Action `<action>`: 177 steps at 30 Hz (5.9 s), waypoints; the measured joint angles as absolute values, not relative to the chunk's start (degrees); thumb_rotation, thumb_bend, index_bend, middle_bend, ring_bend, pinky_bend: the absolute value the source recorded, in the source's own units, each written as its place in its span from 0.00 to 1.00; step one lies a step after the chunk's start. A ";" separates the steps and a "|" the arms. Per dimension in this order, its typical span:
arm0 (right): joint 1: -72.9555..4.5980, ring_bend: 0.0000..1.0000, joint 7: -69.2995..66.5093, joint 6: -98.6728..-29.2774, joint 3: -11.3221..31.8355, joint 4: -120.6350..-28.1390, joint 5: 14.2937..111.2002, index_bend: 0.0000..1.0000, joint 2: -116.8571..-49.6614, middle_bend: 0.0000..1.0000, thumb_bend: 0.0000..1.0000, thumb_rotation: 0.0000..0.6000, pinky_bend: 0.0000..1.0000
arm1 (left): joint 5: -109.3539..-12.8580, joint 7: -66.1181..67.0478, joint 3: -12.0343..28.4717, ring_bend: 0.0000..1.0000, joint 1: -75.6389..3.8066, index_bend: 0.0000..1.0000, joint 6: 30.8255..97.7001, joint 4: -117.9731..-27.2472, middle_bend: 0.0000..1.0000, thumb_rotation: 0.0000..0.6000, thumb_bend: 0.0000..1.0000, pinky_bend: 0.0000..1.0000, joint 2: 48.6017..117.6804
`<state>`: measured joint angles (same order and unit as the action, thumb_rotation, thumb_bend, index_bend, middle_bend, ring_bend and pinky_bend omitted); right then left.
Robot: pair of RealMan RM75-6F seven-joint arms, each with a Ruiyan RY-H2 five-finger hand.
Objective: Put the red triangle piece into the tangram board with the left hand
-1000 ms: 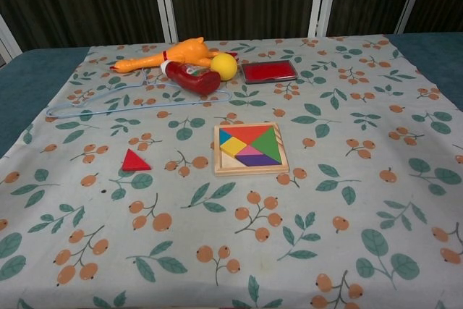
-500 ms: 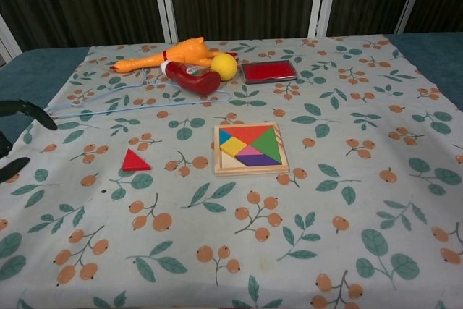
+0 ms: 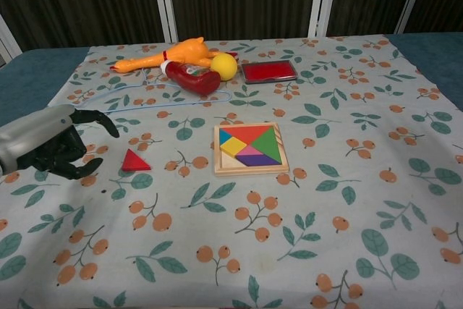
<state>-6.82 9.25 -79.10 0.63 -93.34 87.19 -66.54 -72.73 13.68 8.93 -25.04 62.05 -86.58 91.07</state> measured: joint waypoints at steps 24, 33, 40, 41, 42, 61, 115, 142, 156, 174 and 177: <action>-7.01 0.00 7.35 -78.55 0.21 -94.05 87.27 0.00 -65.45 0.00 0.15 1.00 0.00 | -67.86 19.70 9.02 1.00 -29.90 0.35 60.61 -78.02 1.00 1.00 0.39 1.00 98.89; -7.06 0.00 7.00 -78.26 -0.12 -94.14 87.60 0.00 -65.14 0.00 0.15 1.00 0.00 | -66.48 20.06 8.65 1.00 -30.20 0.40 60.21 -76.07 1.00 1.00 0.39 1.00 99.68; -7.16 0.00 6.95 -77.86 -0.31 -94.52 87.50 0.00 -64.97 0.00 0.15 1.00 0.00 | -67.26 19.17 8.54 1.00 -30.64 0.39 60.57 -74.48 1.00 1.00 0.38 1.00 100.55; -7.19 0.00 7.01 -77.75 -0.30 -94.58 87.42 0.00 -64.96 0.00 0.15 1.00 0.00 | -67.42 19.01 8.55 1.00 -30.68 0.39 60.68 -74.40 1.00 1.00 0.38 1.00 100.62; -7.22 0.00 7.10 -77.64 -0.31 -94.65 87.32 0.00 -64.94 0.00 0.15 1.00 0.00 | -67.58 18.93 8.54 1.00 -30.73 0.39 60.80 -74.30 1.00 1.00 0.38 1.00 100.70; -7.18 0.00 6.36 -77.69 -0.55 -95.01 87.59 0.00 -64.34 0.00 0.15 1.00 0.00 | -66.26 20.13 8.91 1.00 -31.92 0.41 59.91 -73.10 1.00 1.00 0.37 1.00 101.73; -8.27 0.00 1.00 -76.17 -1.70 -95.51 89.66 0.00 -61.96 0.00 0.15 1.00 0.00 | -51.29 39.66 16.29 1.00 -43.30 0.66 63.29 -84.36 1.00 1.00 0.38 1.00 110.96; -8.00 0.00 -1.94 -76.92 -1.80 -95.57 89.99 0.00 -60.47 0.00 0.15 1.00 0.00 | -48.42 40.25 17.15 1.00 -47.44 0.61 62.99 -75.95 1.00 1.00 0.38 1.00 117.14; -7.83 0.00 -2.64 -77.36 -1.84 -95.45 90.37 0.00 -60.14 0.00 0.15 1.00 0.00 | -47.92 40.59 17.20 1.00 -47.92 0.52 63.05 -74.90 1.00 1.00 0.39 1.00 117.46; -7.78 0.00 -2.42 -77.33 -1.84 -95.58 90.35 0.00 -60.06 0.00 0.15 1.00 0.00 | -47.86 40.09 16.91 1.00 -48.12 0.43 62.83 -74.97 1.00 1.00 0.39 1.00 117.37; -7.76 0.00 -2.57 -77.38 -1.88 -95.58 90.45 0.00 -59.99 0.00 0.15 1.00 0.00 | -48.01 40.18 16.81 1.00 -48.17 0.42 62.98 -74.87 1.00 1.00 0.39 1.00 117.44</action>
